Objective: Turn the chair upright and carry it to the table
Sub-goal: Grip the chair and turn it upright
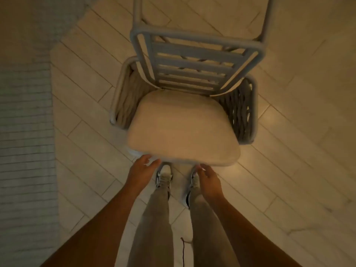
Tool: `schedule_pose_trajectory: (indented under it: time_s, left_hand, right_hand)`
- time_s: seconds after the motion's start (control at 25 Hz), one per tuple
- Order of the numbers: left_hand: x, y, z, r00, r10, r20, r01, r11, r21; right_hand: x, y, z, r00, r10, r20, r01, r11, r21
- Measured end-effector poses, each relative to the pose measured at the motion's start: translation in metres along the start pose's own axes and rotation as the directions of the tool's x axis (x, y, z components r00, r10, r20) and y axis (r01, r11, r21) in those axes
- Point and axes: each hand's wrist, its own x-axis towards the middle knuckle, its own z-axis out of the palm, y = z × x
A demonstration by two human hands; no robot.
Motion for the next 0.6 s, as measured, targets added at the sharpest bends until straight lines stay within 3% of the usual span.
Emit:
schedule_pose_trajectory:
  time_s: [0.12, 0.2, 0.28, 0.36, 0.44, 0.52, 0.6]
  left_hand:
    - [0.004, -0.012, 0.005, 1.0, -0.01, -0.016, 0.01, 0.999, -0.036]
    - [0.007, -0.021, 0.01, 0.995, -0.099, -0.032, 0.093, 0.983, -0.162]
    - [0.019, -0.022, 0.014, 0.95, -0.312, -0.008, 0.273, 0.843, -0.463]
    - [0.035, -0.016, 0.02, 0.914, -0.394, 0.093, 0.341, 0.627, -0.7]
    - [0.044, -0.003, 0.025, 0.925, -0.361, 0.117, 0.286, 0.462, -0.839]
    - [0.047, 0.016, 0.028, 0.95, -0.302, 0.08, 0.189, 0.353, -0.916]
    - [0.048, 0.041, 0.023, 0.976, -0.219, 0.015, 0.094, 0.356, -0.93]
  right_hand:
    - [0.006, 0.011, 0.016, 0.995, 0.097, -0.006, -0.097, 0.992, 0.079]
    - [0.009, 0.017, 0.024, 0.976, 0.216, -0.031, -0.205, 0.956, 0.212]
    - [0.021, 0.015, 0.022, 0.926, 0.374, -0.043, -0.324, 0.849, 0.417]
    - [0.042, 0.01, 0.018, 0.872, 0.481, 0.086, -0.404, 0.61, 0.682]
    - [0.056, -0.002, 0.011, 0.895, 0.43, 0.121, -0.333, 0.463, 0.821]
    - [0.068, -0.017, 0.007, 0.929, 0.367, 0.039, -0.216, 0.455, 0.864]
    - [0.073, -0.039, 0.003, 0.952, 0.304, -0.036, -0.126, 0.496, 0.859]
